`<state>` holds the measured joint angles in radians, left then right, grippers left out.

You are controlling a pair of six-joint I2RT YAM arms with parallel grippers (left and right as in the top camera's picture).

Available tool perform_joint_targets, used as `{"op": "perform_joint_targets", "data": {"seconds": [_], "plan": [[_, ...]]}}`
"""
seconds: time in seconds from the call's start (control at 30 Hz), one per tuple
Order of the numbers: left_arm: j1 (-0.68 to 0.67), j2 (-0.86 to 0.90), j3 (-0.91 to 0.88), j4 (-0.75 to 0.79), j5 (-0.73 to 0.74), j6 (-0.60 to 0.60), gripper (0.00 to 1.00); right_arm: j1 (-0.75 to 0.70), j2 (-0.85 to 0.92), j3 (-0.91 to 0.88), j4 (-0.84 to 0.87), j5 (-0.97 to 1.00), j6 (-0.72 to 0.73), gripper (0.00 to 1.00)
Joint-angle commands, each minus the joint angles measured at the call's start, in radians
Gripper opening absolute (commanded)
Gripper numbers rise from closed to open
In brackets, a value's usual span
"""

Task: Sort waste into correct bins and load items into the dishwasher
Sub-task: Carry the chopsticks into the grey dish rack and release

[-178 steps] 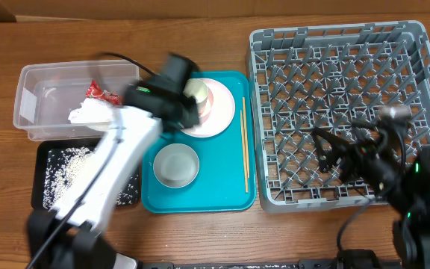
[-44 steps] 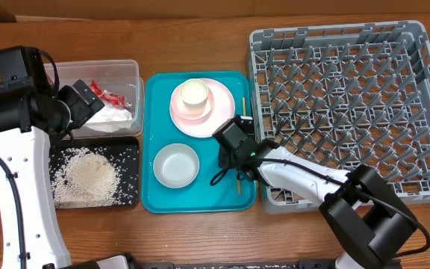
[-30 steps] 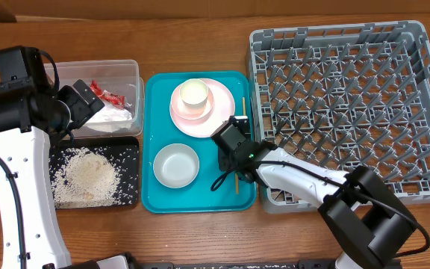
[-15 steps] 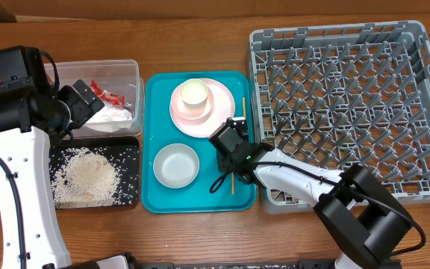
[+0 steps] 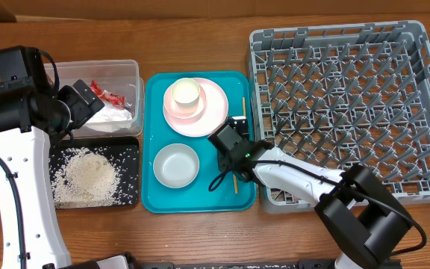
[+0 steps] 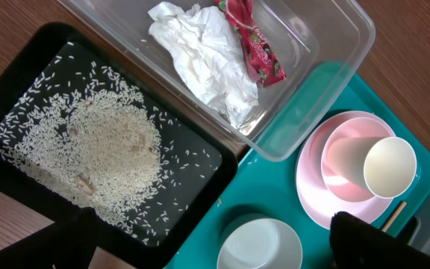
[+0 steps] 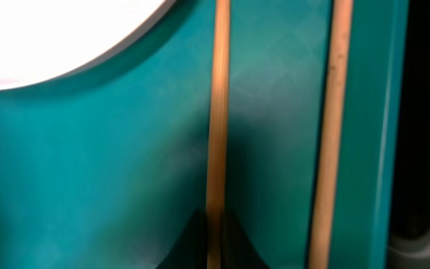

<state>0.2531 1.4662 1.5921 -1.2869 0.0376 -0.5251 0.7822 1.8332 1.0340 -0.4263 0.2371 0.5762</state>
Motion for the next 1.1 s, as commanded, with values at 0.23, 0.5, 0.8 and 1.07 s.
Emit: {"op": "perform_joint_targets", "data": {"seconds": [0.23,0.5,0.8,1.07], "plan": [[0.002,0.005,-0.003,0.001,0.004,-0.003,1.0,-0.021,-0.183,0.214,-0.118,0.198,-0.057,0.04],[0.002,0.005,-0.003,0.001,0.004,-0.003,1.0,-0.218,-0.25,0.216,-0.164,0.199,-0.192,0.04],[0.002,0.005,-0.003,0.001,0.004,-0.003,1.0,-0.4,-0.247,0.185,-0.215,0.052,-0.381,0.04],[0.002,0.005,-0.003,0.001,0.004,-0.003,1.0,-0.488,-0.234,0.157,-0.208,-0.087,-0.428,0.04]]}}
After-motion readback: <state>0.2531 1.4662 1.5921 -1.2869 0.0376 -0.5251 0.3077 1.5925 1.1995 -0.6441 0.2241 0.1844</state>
